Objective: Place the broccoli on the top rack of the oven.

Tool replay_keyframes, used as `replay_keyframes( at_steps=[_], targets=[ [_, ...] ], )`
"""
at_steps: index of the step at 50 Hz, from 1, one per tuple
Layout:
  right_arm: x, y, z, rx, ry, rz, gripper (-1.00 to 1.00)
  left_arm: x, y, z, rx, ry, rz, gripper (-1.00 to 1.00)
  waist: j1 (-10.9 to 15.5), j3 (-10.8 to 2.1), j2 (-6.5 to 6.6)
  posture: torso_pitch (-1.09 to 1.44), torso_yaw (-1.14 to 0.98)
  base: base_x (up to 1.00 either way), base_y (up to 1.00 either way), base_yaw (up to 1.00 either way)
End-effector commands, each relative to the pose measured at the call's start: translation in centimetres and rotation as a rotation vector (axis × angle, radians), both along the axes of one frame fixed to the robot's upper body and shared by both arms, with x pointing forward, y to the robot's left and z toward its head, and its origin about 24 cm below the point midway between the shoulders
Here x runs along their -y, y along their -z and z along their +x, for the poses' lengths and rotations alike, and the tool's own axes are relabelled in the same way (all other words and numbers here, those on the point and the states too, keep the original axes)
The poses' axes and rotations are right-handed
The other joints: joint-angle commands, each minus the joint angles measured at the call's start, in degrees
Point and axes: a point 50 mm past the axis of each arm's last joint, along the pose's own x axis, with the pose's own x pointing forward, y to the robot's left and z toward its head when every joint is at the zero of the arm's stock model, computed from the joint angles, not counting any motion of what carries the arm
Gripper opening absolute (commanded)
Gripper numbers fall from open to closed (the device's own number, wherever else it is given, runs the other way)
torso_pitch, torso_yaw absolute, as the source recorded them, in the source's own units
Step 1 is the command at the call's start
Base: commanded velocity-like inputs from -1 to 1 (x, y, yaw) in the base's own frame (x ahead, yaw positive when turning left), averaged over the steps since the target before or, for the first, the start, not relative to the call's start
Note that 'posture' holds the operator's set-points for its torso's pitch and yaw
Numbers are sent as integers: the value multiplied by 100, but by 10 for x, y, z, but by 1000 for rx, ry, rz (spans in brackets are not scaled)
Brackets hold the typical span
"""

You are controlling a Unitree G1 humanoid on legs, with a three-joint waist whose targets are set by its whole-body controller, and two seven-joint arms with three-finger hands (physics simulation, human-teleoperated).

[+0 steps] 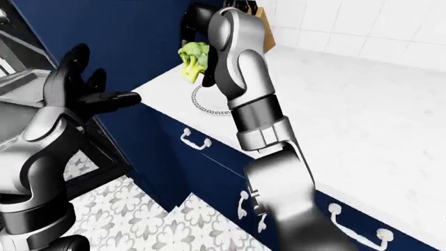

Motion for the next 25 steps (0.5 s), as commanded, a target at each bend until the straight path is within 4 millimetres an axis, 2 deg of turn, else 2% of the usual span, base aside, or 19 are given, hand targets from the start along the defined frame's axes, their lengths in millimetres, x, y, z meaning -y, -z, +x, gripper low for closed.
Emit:
replay_keyframes(
  at_steps=[1, 2, 3, 4, 5, 6, 7, 10, 13, 20, 22, 23, 24, 25],
  targets=[
    [2, -22, -7, 86, 3, 15, -100, 3, -19, -4, 93, 13, 6, 100, -37, -131, 34, 0, 0, -30, 0, 100],
    [2, -21, -7, 85, 3, 15, -100, 3, -19, -4, 93, 13, 6, 100, -38, -125, -46, 0, 0, -30, 0, 100],
    [2, -21, -7, 84, 3, 16, -100, 3, -19, -4, 93, 13, 7, 100, -41, -146, -223, 0, 0, -30, 0, 100],
    [2, -20, -7, 83, 3, 16, -100, 3, -19, -4, 92, 13, 6, 100, -71, -262, -571, 0, 0, -31, 0, 100],
    [2, -19, -6, 83, 3, 16, -100, 3, -19, -4, 92, 13, 6, 100, -89, -100, -211, 0, 0, -30, 0, 100],
    [2, -19, -6, 84, 0, 16, -100, 3, -19, -4, 93, 13, 6, 100, -56, -192, -327, 0, 0, -30, 0, 76],
    [2, -19, -6, 86, 1, 15, -100, 3, -19, -4, 92, 13, 7, 100, -68, -284, -379, 0, 0, -20, 0, 52],
    [2, -19, -6, 85, 0, 14, -100, 3, -19, -3, 92, 13, 7, 100, -10, -216, -290, 0, 0, -19, 0, 52],
    [2, -18, -5, 82, 1, 14, -100, 3, -19, -3, 92, 13, 6, 100, 32, -147, -112, 0, 0, -20, 0, 91],
    [2, -16, -5, 81, 1, 12, -100, 3, -19, -3, 93, 13, 6, 100, -7, -116, 318, 0, 0, -23, 0, 100],
    [2, -16, -5, 80, 0, 13, -100, 3, -19, -3, 93, 12, 6, 100, 1, -132, 546, 0, 0, -24, 0, 100],
    [2, -16, -5, 80, 0, 13, -100, 3, -21, -3, 93, 12, 5, 100, 50, -221, 797, 0, 0, -23, 0, 100],
    [1, -16, -5, 80, 0, 13, -100, 3, -20, -3, 93, 12, 5, 100, 47, -136, 609, 0, 0, -23, 0, 100],
    [1, -15, -4, 79, 0, 12, -100, 3, -20, -3, 93, 12, 5, 100, 61, -223, 565, 0, 0, -24, 0, 100]
  ],
)
